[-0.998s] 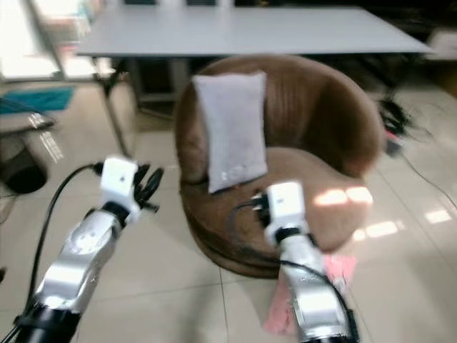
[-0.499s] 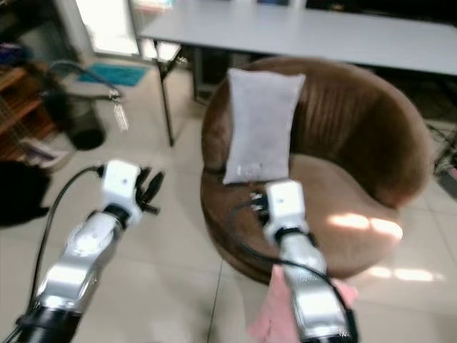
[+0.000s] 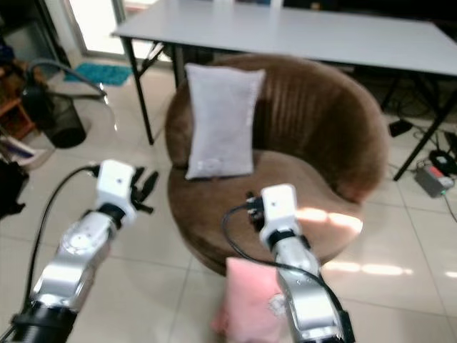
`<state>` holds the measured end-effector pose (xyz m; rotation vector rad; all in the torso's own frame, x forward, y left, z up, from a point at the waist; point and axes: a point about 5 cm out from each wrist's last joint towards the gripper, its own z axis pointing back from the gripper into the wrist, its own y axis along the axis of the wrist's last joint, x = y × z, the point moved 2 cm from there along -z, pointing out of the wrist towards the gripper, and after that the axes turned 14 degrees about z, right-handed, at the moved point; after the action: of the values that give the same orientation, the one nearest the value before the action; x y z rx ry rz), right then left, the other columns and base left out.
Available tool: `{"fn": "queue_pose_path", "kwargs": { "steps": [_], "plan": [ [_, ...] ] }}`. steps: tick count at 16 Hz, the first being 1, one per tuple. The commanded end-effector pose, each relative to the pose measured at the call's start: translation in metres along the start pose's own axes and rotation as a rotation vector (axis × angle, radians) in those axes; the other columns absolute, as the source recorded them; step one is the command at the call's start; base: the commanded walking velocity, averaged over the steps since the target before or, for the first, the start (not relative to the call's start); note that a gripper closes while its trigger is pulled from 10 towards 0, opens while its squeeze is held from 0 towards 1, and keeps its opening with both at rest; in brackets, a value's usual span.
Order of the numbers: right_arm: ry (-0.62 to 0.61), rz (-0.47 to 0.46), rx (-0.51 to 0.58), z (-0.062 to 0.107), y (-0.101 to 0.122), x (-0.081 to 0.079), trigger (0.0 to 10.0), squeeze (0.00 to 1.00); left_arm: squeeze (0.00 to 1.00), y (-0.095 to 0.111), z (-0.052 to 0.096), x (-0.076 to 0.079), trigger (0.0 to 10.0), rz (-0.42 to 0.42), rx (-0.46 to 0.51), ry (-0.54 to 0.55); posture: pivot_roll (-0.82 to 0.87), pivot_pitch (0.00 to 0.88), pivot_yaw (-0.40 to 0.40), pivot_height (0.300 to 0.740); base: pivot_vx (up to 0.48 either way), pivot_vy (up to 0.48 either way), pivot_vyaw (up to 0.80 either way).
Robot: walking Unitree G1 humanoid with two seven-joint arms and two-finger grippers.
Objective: Move the pillow to the sofa from floor
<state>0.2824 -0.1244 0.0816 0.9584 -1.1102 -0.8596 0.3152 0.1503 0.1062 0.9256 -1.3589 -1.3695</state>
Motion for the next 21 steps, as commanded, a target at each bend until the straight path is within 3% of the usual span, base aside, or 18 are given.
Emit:
{"fn": "queue_pose_path", "kwargs": {
  "steps": [1, 4, 6, 9, 21],
  "plan": [
    [-0.014, 0.008, -0.004, 0.000, -0.001, 0.008, 10.0, 0.00, 0.00, 0.003, -0.003, 0.005, 10.0, -0.004, 0.009, -0.014, -0.04, 0.000, 0.031, 0.740, 0.000, -0.480, 0.00],
    [-0.012, 0.004, -0.002, 0.000, -0.001, 0.008, 10.0, 0.00, 0.00, 0.004, -0.003, 0.003, 10.0, 0.028, 0.025, -0.001, -0.04, 0.000, 0.030, 0.740, 0.000, -0.286, 0.00],
    [-0.012, -0.003, -0.005, -0.001, -0.001, 0.008, 10.0, 0.00, 0.00, 0.008, -0.003, 0.000, 10.0, 0.000, 0.058, 0.009, -0.04, 0.000, 0.029, 0.740, 0.000, 0.000, 0.00],
    [-0.013, -0.006, -0.004, -0.001, -0.001, 0.008, 10.0, 0.00, 0.00, 0.002, 0.001, -0.001, 10.0, -0.066, 0.077, -0.002, -0.04, 0.000, 0.030, 0.710, 0.000, 0.000, 0.00],
    [-0.010, -0.001, 0.001, 0.000, -0.001, 0.008, 10.0, 0.00, 0.00, -0.001, 0.006, 0.001, 10.0, -0.067, 0.102, -0.033, -0.04, 0.000, 0.022, 0.590, 0.000, 0.000, 0.00]
  ]
}}
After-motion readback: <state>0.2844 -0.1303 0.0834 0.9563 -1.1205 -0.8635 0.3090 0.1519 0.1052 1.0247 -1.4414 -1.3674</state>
